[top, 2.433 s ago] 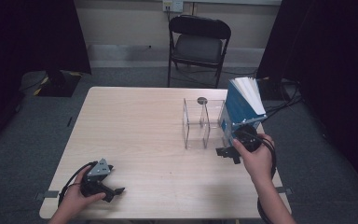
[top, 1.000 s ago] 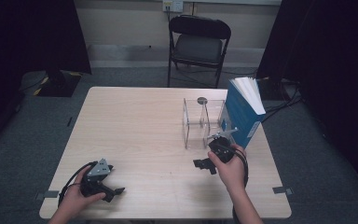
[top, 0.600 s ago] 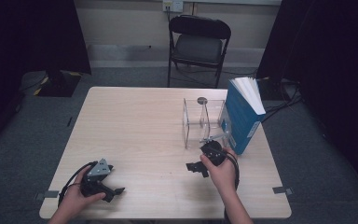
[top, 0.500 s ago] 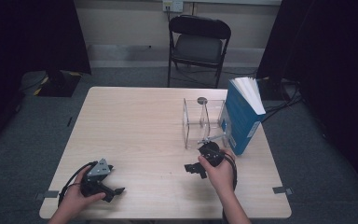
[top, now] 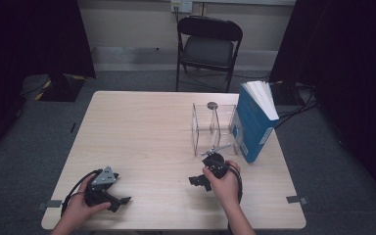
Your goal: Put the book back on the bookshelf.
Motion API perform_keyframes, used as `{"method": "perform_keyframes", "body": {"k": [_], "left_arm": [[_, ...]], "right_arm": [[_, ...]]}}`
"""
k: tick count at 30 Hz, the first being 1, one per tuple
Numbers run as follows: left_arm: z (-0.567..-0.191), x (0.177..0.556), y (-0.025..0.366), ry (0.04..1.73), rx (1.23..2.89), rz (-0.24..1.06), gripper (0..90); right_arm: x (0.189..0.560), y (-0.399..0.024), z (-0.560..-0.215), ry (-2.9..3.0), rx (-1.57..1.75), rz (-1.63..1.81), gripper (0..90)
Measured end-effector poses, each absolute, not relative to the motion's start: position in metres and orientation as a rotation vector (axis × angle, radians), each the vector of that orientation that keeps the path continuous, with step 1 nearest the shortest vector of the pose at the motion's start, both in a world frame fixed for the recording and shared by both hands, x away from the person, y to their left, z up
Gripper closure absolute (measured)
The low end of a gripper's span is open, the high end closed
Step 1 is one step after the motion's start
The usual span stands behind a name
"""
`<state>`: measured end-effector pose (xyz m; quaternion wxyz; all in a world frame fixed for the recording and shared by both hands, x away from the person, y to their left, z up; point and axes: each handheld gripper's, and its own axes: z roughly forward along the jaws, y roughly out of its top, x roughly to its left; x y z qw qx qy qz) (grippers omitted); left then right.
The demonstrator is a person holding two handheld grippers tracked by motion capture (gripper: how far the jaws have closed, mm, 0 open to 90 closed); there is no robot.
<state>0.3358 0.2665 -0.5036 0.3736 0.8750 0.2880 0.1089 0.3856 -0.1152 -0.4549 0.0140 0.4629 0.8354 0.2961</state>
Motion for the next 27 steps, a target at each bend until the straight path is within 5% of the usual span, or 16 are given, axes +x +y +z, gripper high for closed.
{"method": "perform_keyframes", "body": {"k": [27], "left_arm": [[-0.503, 0.336, 0.267, 0.729, 2.249, 0.296, 0.0]], "right_arm": [[0.369, -0.102, -0.48, 2.578, 1.25, 0.862, 15.2]]}}
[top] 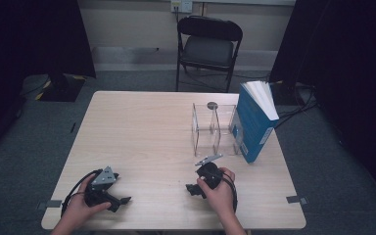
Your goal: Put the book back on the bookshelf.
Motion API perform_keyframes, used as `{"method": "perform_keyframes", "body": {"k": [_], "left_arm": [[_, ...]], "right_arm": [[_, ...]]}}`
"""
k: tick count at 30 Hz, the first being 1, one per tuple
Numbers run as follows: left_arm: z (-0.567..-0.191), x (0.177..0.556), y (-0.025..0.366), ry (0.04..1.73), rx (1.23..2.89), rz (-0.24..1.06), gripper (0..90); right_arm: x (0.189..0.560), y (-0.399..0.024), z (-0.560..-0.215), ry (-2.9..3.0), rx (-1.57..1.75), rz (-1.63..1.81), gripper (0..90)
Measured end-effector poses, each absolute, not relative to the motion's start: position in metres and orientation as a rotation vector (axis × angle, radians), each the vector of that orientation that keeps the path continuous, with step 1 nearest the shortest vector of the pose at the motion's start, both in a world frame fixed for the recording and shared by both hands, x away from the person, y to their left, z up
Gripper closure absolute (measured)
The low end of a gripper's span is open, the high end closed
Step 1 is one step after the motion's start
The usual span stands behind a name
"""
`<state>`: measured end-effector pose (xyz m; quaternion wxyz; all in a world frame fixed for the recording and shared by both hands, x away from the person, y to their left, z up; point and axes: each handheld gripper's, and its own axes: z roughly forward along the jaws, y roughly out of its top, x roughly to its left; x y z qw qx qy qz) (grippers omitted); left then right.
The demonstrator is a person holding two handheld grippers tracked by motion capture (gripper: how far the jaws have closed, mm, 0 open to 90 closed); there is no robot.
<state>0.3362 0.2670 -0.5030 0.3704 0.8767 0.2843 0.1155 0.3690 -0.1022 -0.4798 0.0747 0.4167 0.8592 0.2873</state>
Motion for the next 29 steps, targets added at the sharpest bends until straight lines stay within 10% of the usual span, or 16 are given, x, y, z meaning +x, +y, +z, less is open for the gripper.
{"method": "perform_keyframes", "body": {"k": [29], "left_arm": [[-0.504, 0.336, 0.266, 0.739, 2.241, 0.279, 0.0]], "right_arm": [[0.352, -0.1, -0.501, 2.409, 1.045, 1.031, 12.4]]}}
